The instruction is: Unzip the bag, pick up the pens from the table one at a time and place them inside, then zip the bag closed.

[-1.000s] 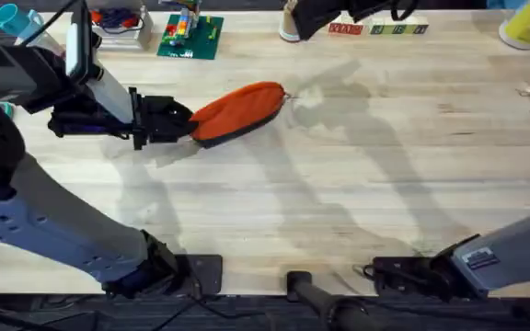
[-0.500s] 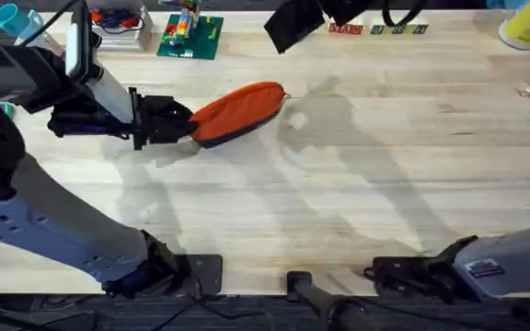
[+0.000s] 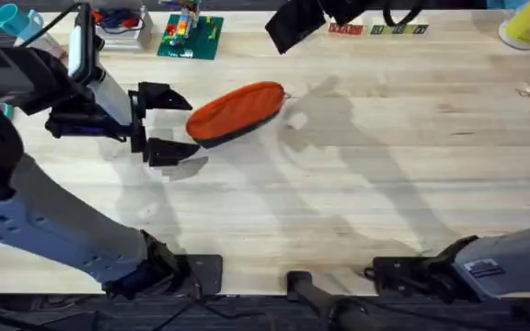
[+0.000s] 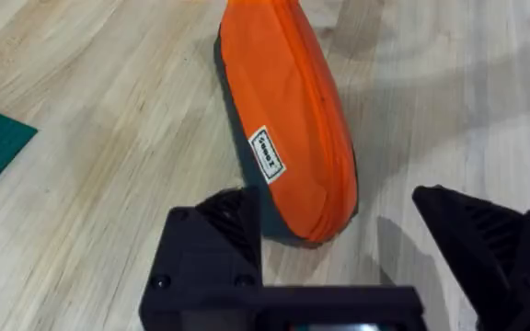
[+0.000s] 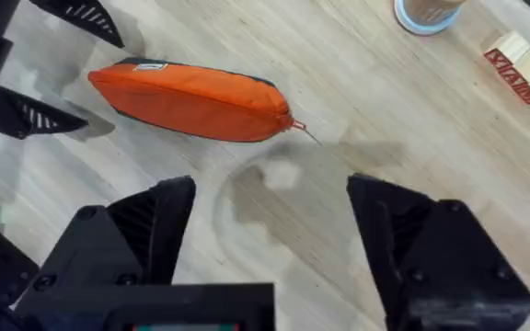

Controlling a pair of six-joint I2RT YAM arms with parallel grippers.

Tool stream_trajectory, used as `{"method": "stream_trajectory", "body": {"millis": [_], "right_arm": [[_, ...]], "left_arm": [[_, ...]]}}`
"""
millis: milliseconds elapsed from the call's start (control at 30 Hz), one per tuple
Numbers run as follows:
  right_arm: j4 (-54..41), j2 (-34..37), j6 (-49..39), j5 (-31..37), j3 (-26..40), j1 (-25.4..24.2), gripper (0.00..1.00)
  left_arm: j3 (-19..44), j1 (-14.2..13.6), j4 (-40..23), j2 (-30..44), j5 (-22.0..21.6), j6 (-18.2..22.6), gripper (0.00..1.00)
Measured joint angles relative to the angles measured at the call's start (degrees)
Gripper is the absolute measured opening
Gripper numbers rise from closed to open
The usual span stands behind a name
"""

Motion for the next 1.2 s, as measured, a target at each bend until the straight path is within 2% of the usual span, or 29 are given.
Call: {"method": "stream_trajectory", "body": {"millis": [100, 167, 233, 333, 633, 733, 933, 1067, 1200], "right_arm": [[0.0, 0.0, 0.0, 0.0, 0.0, 0.0, 0.997], [0.0, 0.0, 0.0, 0.0, 0.0, 0.0, 0.997], [0.0, 0.0, 0.0, 0.0, 0.0, 0.0, 0.997], [0.0, 0.0, 0.0, 0.0, 0.0, 0.0, 0.997], [0.0, 0.0, 0.0, 0.0, 0.0, 0.0, 0.998], [0.0, 0.0, 0.0, 0.0, 0.0, 0.0, 0.998], [0.0, 0.0, 0.0, 0.0, 0.0, 0.0, 0.998], [0.0, 0.0, -0.2, 0.0, 0.0, 0.0, 0.998], [0.0, 0.0, -0.2, 0.0, 0.0, 0.0, 0.998]], "left_arm": [[0.0, 0.0, -1.1, 0.0, 0.5, 0.0, 0.995], [0.0, 0.5, -3.9, 0.0, 2.5, 0.0, 0.995], [2.9, 2.9, -11.4, 0.0, 3.6, 0.5, 0.997], [5.4, 4.3, -15.9, 0.0, 4.1, 2.0, 0.997], [7.1, 4.9, -20.5, -0.9, 4.5, 2.7, 0.998], [7.1, 4.9, -21.5, -4.4, 4.1, 2.7, 0.997], [7.1, 4.9, -24.7, -15.9, 3.2, 2.6, 0.997], [7.1, 4.9, -24.8, -23.1, 2.7, -0.7, 0.997], [7.1, 4.9, -24.8, -29.3, 1.2, -8.9, 0.997]]}}
